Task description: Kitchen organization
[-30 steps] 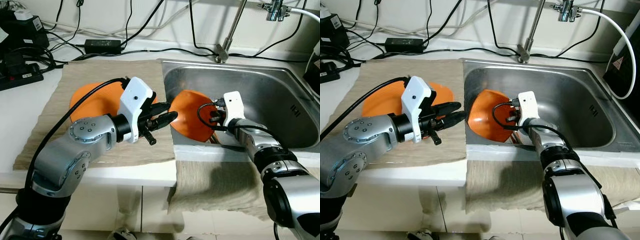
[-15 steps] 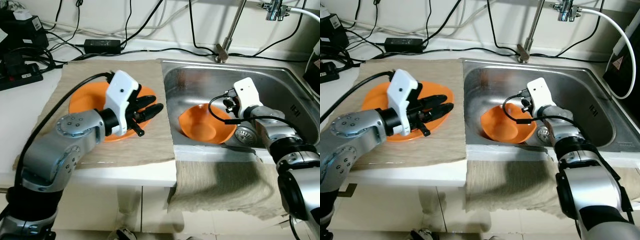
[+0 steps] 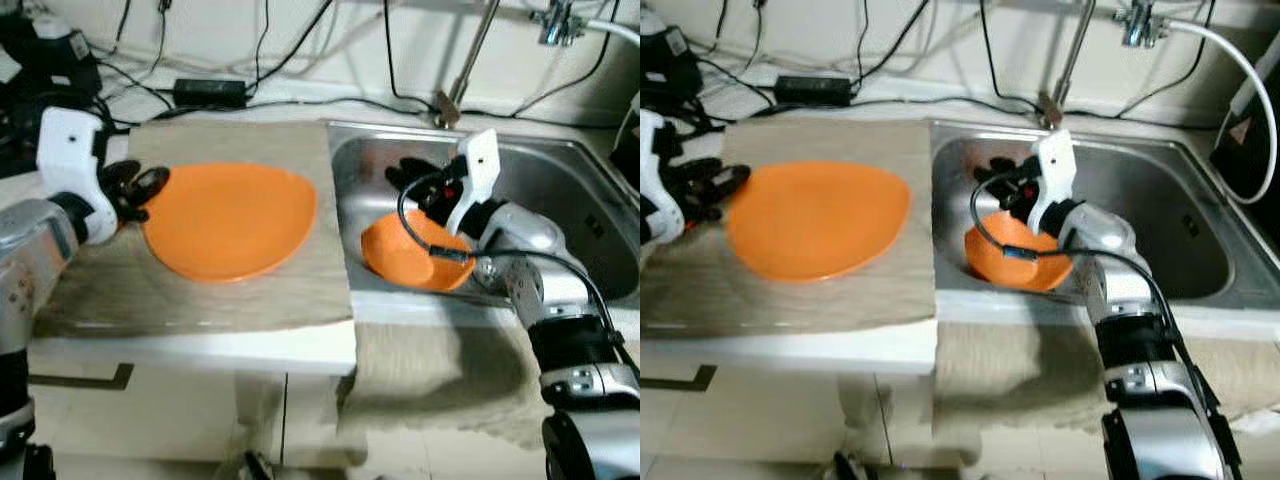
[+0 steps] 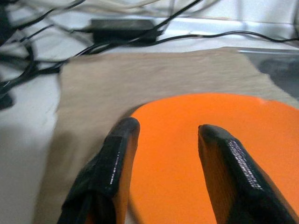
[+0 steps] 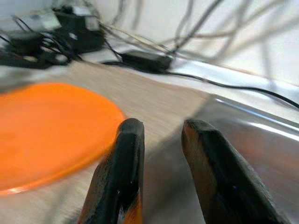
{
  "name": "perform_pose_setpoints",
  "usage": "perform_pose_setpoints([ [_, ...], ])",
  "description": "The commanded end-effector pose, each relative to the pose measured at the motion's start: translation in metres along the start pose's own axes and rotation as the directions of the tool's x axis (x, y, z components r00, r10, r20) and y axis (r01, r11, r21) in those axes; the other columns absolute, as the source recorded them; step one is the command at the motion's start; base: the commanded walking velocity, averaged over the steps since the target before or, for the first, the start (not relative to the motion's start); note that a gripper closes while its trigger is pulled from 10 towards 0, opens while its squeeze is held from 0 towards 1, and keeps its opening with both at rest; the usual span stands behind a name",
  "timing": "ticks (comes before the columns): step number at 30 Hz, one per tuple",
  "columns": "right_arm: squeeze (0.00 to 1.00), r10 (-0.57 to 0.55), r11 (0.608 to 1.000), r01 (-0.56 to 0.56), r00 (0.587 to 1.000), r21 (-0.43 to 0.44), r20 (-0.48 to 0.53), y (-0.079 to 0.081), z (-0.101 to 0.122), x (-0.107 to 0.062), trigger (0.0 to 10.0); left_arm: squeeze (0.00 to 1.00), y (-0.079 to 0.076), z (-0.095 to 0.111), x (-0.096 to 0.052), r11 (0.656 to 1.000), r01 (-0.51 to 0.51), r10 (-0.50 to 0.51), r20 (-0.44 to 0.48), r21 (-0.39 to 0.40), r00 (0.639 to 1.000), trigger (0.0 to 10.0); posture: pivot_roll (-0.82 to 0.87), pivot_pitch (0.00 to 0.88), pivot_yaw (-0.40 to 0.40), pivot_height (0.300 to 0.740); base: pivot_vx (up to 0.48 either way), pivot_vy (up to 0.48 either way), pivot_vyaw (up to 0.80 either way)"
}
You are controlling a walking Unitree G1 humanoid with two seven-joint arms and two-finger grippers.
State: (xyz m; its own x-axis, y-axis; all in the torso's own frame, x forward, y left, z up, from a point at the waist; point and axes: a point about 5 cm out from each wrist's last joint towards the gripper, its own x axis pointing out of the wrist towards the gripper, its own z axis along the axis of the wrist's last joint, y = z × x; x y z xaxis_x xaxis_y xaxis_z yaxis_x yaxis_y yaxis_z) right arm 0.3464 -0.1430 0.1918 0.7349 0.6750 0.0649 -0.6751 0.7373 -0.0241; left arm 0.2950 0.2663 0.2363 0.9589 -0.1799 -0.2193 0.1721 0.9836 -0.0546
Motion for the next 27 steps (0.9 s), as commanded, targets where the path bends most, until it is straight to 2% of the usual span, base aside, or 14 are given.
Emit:
perform_pose_setpoints([
  [1, 0.0, 0.029, 0.999, -0.029, 1.0, 0.039, 0.005, 0.008, -0.002, -0.002, 10.0, 1.0, 0.005, -0.005, 0.001, 0.994, 0.005, -0.007, -0.02, -0.106, 1.0, 10.0, 0.0, 0.0, -0.072, 0.74, 0.0, 0.0, 0.0],
  [6, 0.0, 0.068, 0.995, -0.067, 0.998, 0.071, -0.016, 0.022, -0.004, -0.004, 10.0, 1.0, 0.003, -0.016, 0.004, 0.973, 0.047, -0.06, -0.049, -0.226, 0.997, 10.0, 0.0, 0.0, -0.071, 0.74, 0.0, 0.0, 0.0],
  [12, 0.0, 0.103, 0.991, -0.1, 0.994, 0.094, -0.033, 0.033, -0.004, -0.006, 10.0, 1.0, -0.002, -0.022, 0.008, 0.949, 0.093, -0.11, -0.037, -0.301, 0.993, 10.0, 0.0, 0.0, -0.071, 0.74, 0.0, 0.0, 0.0],
  [18, 0.0, 0.113, 0.988, -0.108, 0.993, 0.108, -0.037, 0.038, -0.004, -0.005, 10.0, 1.0, -0.006, -0.024, 0.01, 0.933, 0.125, -0.146, -0.036, -0.337, 0.989, 10.0, 0.0, 0.0, -0.074, 0.74, 0.0, 0.0, 0.0],
  [23, 0.0, 0.125, 0.986, -0.12, 0.991, 0.114, -0.039, 0.043, -0.001, -0.002, 10.0, 1.0, -0.003, -0.039, 0.017, 0.931, 0.086, -0.128, -0.095, -0.356, 0.987, 10.0, 0.0, 0.0, -0.072, 0.74, 0.0, 0.0, 0.0],
  [24, 0.0, 0.126, 0.986, -0.121, 0.991, 0.116, -0.038, 0.043, -0.001, -0.002, 10.0, 0.96, -0.002, -0.043, 0.018, 0.928, 0.077, -0.124, -0.107, -0.365, 0.986, 10.0, 0.0, 0.0, -0.072, 0.74, 0.0, 0.0, 0.0],
  [25, 0.0, 0.124, 0.986, -0.119, 0.991, 0.116, -0.039, 0.043, -0.001, -0.001, 10.0, 0.86, -0.001, -0.047, 0.019, 0.925, 0.069, -0.122, -0.12, -0.374, 0.985, 10.0, 0.0, 0.0, -0.072, 0.74, 0.0, 0.0, 0.0],
  [27, 0.0, 0.124, 0.986, -0.118, 0.992, 0.118, -0.039, 0.044, -0.001, 0.0, 10.0, 0.82, 0.0, -0.053, 0.02, 0.915, 0.064, -0.127, -0.132, -0.399, 0.983, 10.0, 0.0, 0.0, -0.072, 0.74, 0.0, 0.0, 0.0],
])
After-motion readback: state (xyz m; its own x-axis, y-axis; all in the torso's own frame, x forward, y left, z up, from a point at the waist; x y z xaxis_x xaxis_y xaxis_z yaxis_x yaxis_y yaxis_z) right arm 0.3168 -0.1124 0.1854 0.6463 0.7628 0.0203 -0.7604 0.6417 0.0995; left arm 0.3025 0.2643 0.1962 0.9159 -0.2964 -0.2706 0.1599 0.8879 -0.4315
